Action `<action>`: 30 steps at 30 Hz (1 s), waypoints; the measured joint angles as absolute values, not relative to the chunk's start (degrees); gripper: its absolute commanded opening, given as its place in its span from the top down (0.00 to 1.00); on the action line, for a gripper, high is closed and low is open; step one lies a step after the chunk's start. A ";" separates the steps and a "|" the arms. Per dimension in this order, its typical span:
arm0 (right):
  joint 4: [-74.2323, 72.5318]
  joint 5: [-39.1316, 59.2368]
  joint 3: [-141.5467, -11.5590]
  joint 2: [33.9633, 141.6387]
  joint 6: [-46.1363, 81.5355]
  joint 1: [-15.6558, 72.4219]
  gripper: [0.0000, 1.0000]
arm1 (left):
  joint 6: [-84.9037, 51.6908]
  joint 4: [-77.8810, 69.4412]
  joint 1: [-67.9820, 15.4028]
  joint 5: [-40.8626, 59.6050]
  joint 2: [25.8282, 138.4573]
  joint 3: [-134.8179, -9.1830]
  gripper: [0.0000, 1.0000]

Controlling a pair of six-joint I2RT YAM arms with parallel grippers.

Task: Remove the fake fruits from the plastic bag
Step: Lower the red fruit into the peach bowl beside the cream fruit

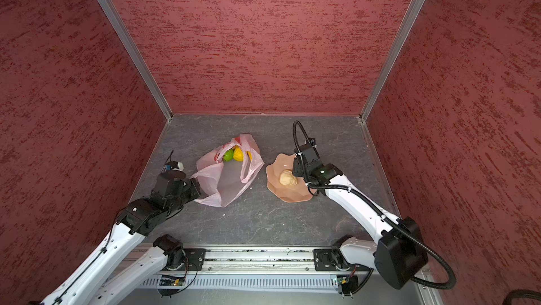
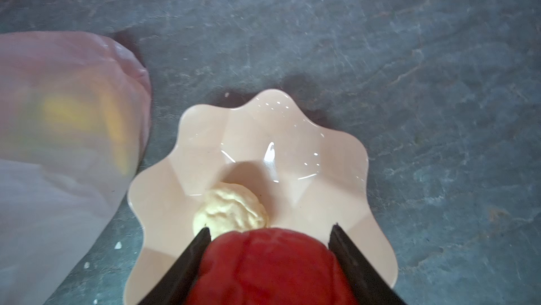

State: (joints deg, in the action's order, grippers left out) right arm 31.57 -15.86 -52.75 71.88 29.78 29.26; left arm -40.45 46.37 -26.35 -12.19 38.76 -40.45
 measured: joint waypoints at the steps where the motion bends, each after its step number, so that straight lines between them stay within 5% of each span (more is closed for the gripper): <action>1: 31.48 -15.81 -52.03 72.38 30.30 28.71 0.60 | -40.49 46.06 -26.35 -12.29 39.03 -40.45 0.92; 30: 24.75 -15.29 -48.58 86.65 34.09 27.29 0.52 | -38.06 42.37 -26.02 -11.94 43.07 -40.45 0.91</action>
State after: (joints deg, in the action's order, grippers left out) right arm 24.75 -15.29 -48.58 86.65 34.09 27.29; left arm -38.06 42.37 -26.02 -11.94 43.07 -40.45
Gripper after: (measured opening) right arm 0.614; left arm 0.085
